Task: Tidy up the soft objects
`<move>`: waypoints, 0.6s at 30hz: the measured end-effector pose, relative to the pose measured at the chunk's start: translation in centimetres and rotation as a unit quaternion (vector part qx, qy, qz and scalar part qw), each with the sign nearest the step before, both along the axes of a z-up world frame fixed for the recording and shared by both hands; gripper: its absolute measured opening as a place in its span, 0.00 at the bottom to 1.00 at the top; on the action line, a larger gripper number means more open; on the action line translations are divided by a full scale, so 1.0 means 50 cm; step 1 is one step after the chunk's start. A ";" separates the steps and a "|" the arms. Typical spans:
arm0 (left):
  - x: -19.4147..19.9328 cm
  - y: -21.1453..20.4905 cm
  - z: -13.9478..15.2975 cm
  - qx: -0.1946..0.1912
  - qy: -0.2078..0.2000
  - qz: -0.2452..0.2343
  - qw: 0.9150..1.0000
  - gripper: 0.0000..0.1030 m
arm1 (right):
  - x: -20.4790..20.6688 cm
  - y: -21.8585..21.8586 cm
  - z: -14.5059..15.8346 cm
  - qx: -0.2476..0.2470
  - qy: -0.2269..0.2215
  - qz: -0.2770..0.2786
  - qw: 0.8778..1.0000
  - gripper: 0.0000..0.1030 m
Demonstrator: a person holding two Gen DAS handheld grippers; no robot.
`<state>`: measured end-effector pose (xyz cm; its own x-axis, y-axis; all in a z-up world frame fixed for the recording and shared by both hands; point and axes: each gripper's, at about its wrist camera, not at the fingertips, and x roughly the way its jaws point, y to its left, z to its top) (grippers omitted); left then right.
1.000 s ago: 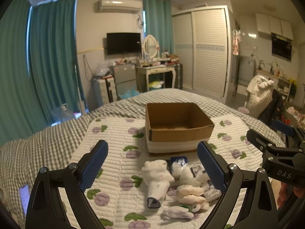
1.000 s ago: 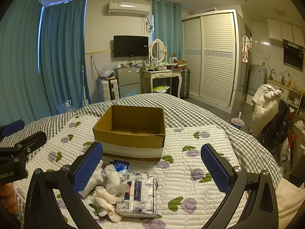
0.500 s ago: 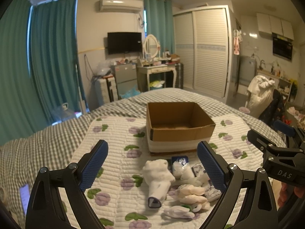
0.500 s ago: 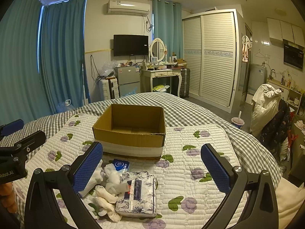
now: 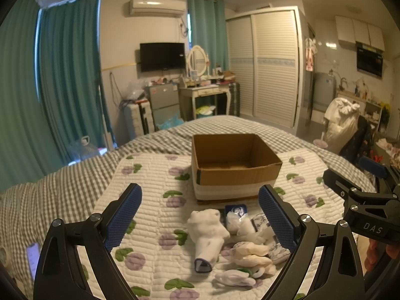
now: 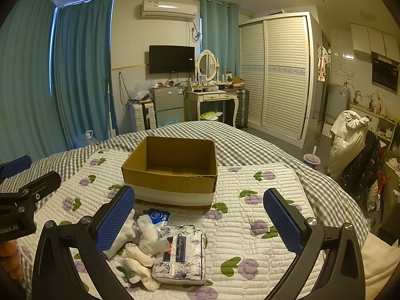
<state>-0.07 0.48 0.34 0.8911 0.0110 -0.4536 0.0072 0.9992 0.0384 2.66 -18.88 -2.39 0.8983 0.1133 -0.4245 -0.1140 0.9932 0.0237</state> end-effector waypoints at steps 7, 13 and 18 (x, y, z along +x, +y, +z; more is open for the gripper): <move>-0.001 -0.001 -0.001 0.003 0.000 0.000 1.000 0.93 | -0.001 0.004 0.003 -0.001 0.002 0.002 1.000 1.00; 0.000 -0.001 -0.001 0.002 0.001 -0.001 1.000 0.93 | 0.000 0.009 0.005 -0.003 0.003 0.003 1.000 1.00; 0.000 -0.001 -0.001 0.003 0.000 -0.001 1.000 0.93 | 0.000 0.008 0.005 -0.003 0.003 0.004 1.000 1.00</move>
<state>-0.08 0.44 0.30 0.8907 0.0122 -0.4544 0.0090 0.9990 0.0444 2.68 -18.46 -2.15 0.8949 0.1177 -0.4304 -0.1212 0.9924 0.0194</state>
